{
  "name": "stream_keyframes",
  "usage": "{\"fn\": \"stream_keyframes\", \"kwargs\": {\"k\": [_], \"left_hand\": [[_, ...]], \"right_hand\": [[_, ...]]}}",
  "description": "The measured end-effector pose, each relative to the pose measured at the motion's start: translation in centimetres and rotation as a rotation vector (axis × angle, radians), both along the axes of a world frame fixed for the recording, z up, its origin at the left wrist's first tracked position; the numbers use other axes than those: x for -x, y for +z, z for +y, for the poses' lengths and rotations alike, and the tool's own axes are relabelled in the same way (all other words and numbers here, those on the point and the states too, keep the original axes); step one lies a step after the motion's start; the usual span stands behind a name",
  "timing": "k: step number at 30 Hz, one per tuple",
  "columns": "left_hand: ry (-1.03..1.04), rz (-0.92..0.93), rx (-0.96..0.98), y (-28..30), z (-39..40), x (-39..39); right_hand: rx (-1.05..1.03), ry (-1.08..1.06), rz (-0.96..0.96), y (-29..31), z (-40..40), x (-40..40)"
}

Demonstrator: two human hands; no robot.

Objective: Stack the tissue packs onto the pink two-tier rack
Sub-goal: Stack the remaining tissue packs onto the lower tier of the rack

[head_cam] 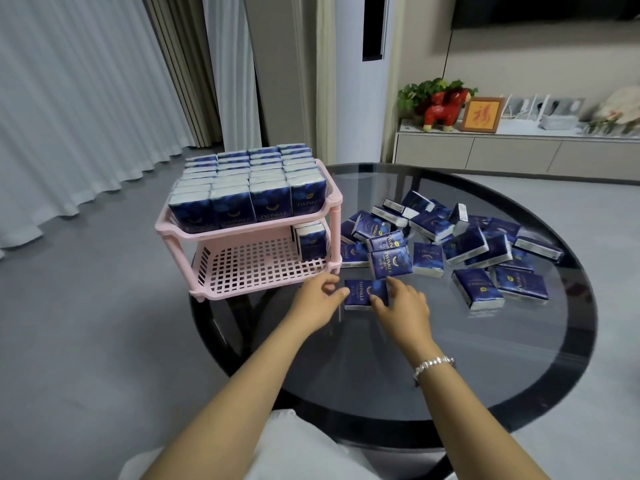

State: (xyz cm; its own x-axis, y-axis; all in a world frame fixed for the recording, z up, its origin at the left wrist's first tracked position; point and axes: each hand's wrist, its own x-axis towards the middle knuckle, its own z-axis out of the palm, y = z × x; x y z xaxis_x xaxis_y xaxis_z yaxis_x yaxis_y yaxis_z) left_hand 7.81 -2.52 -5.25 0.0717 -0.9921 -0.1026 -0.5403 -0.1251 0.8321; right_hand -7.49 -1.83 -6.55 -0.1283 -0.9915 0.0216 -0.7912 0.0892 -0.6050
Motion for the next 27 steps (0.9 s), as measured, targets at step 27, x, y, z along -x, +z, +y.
{"fn": "stream_keyframes", "kwargs": {"k": [27], "left_hand": [[0.336,0.691,0.058,-1.0,-1.7,4.9]], "right_hand": [[-0.041,-0.069,0.218,1.6,-8.4,3.8]]}}
